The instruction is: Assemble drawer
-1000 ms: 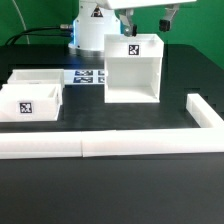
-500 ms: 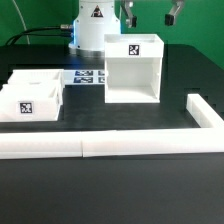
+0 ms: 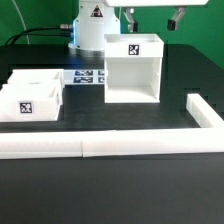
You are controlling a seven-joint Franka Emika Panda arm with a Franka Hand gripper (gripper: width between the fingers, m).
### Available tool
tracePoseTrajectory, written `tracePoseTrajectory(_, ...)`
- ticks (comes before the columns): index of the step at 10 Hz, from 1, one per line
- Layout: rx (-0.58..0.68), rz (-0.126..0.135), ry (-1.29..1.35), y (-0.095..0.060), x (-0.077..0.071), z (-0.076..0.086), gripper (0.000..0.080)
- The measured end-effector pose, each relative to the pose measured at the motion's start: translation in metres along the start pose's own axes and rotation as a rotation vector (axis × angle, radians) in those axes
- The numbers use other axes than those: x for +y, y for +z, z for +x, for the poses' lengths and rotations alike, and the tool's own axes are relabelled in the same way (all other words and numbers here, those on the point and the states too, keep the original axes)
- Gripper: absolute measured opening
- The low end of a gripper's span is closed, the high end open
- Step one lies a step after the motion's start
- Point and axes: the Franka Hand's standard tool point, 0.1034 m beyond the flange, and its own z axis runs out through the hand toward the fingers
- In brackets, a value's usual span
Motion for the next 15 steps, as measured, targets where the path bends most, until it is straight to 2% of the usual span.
tracePoseTrajectory(1,0.004,0.005,0.028,0.001,-0.001,0.000,0.0650)
tracePoseTrajectory(2,0.019,0.031,0.128,0.005,-0.005,-0.003,0.0650)
tracePoseTrajectory(4,0.020,0.052,0.228,0.015,-0.019,-0.012,0.0650)
tracePoseTrajectory(6,0.037,0.073,0.257,0.022,-0.023,-0.015,0.0650)
tracePoseTrajectory(8,0.042,0.072,0.253,0.032,-0.024,-0.022,0.0650)
tracePoseTrajectory(10,0.036,0.071,0.254,0.035,-0.024,-0.024,0.0650)
tracePoseTrajectory(11,0.037,0.071,0.253,0.035,-0.024,-0.024,0.0561)
tracePoseTrajectory(12,0.037,0.071,0.253,0.035,-0.024,-0.024,0.0561)
tracePoseTrajectory(13,0.037,0.071,0.253,0.035,-0.024,-0.024,0.0360)
tracePoseTrajectory(14,0.037,0.071,0.253,0.035,-0.024,-0.024,0.0217)
tracePoseTrajectory(15,0.037,0.071,0.253,0.035,-0.024,-0.024,0.0217)
